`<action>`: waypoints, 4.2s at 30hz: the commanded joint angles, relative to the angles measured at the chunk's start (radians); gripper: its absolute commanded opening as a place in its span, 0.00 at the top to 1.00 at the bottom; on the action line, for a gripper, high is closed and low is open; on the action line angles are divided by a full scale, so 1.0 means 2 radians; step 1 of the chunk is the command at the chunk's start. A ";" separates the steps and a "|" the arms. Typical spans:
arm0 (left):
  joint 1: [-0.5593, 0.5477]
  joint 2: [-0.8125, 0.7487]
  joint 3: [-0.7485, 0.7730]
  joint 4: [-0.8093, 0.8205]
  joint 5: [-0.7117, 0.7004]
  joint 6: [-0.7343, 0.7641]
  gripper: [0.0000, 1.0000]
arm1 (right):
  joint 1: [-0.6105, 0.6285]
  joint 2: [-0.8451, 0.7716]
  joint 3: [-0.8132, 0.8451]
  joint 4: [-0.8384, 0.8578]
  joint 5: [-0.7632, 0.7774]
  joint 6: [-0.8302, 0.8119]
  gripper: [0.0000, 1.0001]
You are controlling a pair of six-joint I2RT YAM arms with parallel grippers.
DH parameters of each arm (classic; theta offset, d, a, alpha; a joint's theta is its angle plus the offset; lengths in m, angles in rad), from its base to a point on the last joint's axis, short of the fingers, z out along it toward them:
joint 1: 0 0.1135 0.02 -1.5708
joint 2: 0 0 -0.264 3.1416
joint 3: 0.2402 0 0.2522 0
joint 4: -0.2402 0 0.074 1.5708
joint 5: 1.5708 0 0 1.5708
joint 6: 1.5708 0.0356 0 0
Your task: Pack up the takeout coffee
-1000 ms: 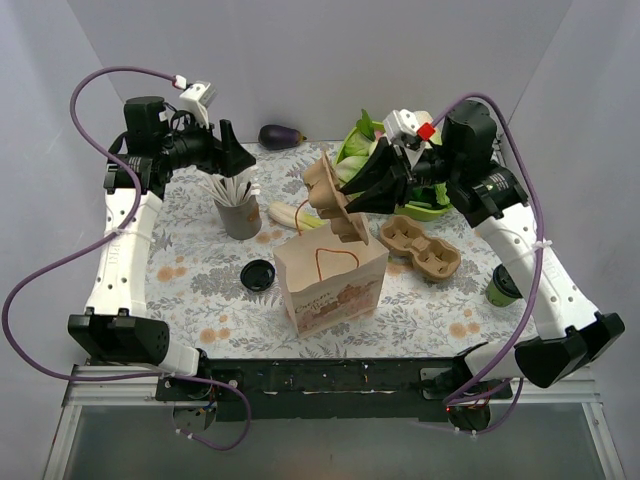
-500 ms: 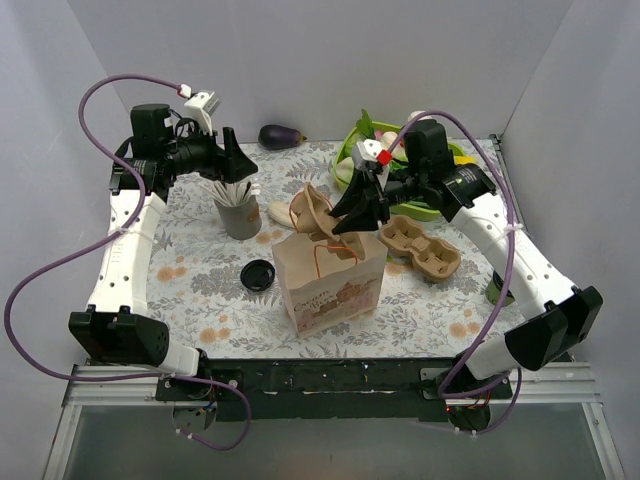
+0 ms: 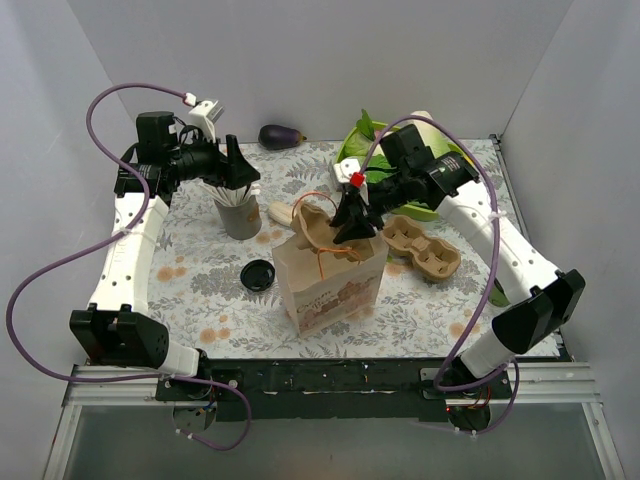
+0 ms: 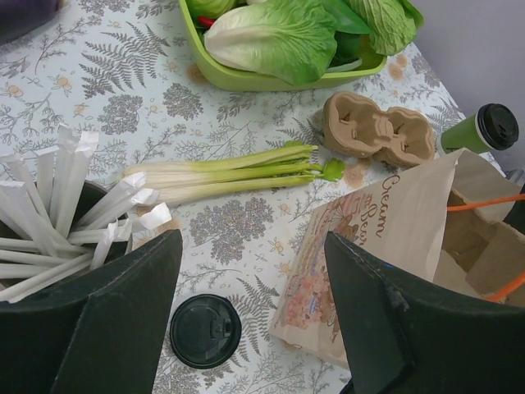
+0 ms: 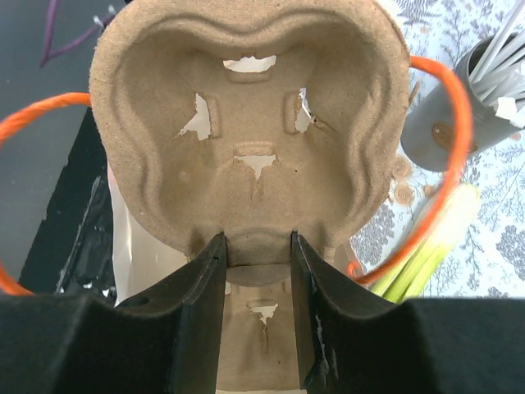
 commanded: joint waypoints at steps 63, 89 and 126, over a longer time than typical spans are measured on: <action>-0.030 -0.059 -0.086 0.077 0.116 -0.077 0.29 | 0.159 -0.075 -0.026 -0.161 0.344 -0.033 0.99; -0.204 -0.007 -0.069 -0.058 0.060 0.049 0.28 | 0.159 -0.067 -0.047 -0.139 0.372 0.025 0.99; -0.247 0.026 -0.020 -0.075 0.031 0.078 0.25 | 0.159 -0.070 -0.042 -0.160 0.418 0.012 0.99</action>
